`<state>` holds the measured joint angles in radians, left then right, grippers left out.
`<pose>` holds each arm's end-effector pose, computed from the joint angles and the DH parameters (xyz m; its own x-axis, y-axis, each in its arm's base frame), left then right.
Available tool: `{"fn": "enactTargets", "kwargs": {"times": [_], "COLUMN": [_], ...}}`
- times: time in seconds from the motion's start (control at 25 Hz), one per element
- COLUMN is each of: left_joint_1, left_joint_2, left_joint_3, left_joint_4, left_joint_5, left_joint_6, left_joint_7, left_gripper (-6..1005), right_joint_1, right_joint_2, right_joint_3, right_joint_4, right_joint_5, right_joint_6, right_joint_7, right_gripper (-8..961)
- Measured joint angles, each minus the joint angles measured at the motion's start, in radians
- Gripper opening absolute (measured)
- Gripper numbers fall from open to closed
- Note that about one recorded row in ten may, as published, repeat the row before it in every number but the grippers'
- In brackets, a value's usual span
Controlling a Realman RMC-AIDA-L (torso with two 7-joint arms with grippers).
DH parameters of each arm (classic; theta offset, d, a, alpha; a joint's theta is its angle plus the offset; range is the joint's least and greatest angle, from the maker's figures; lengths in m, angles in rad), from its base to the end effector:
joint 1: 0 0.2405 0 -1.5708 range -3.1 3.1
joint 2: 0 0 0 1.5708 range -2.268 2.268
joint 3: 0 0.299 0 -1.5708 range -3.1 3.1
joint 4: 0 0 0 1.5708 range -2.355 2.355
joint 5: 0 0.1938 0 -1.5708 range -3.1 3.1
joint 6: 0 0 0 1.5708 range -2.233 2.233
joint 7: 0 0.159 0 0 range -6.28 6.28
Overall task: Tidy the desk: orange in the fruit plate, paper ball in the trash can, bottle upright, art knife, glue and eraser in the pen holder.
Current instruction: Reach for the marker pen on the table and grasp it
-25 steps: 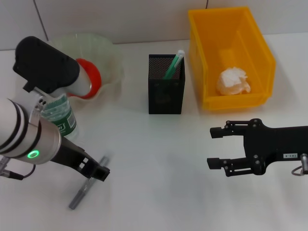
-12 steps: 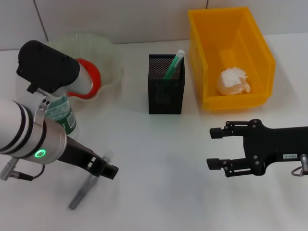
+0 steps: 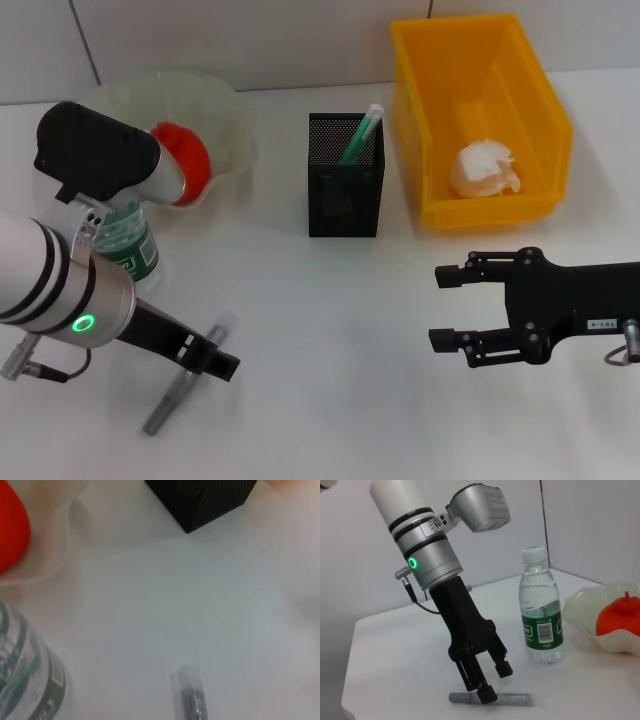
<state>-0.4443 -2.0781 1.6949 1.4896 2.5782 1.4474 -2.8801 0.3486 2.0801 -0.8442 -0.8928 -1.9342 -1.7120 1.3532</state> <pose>-0.2253 0.3175 -0.0727 0.6543 0.7386 -0.1622 0.6157 -0.6448 -0.4528 0.2904 0.2878 -0.0179 0.8614 -0.2405 -0.4475 -0.3247 -0.9381 -0.1209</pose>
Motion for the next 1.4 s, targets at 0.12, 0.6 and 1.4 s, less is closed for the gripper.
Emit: {"fn": "enactTargets", "kwargs": {"times": [0.12,0.6,1.4], "left_joint_1": [-0.003,-0.039,-0.07], "left_joint_2": [0.001,0.004,0.006], "left_joint_3": [0.0,-0.003,-0.006], "left_joint_4": [-0.009,-0.07,-0.12], "left_joint_5": [0.002,0.007,0.006], "left_joint_6": [-0.001,-0.012,-0.007], "left_joint_7": [0.0,0.002,0.011], "left_gripper": [773,772,630], "right_joint_1": [0.002,0.004,0.002], "right_joint_2": [0.0,-0.001,0.0], "right_joint_3": [-0.001,-0.001,0.001], "right_joint_4": [0.0,0.0,0.001], "right_joint_5": [0.0,0.0,0.0], "right_joint_6": [0.0,0.0,0.0], "right_joint_7": [0.0,0.0,-0.004], "right_gripper": [766,766,766]}}
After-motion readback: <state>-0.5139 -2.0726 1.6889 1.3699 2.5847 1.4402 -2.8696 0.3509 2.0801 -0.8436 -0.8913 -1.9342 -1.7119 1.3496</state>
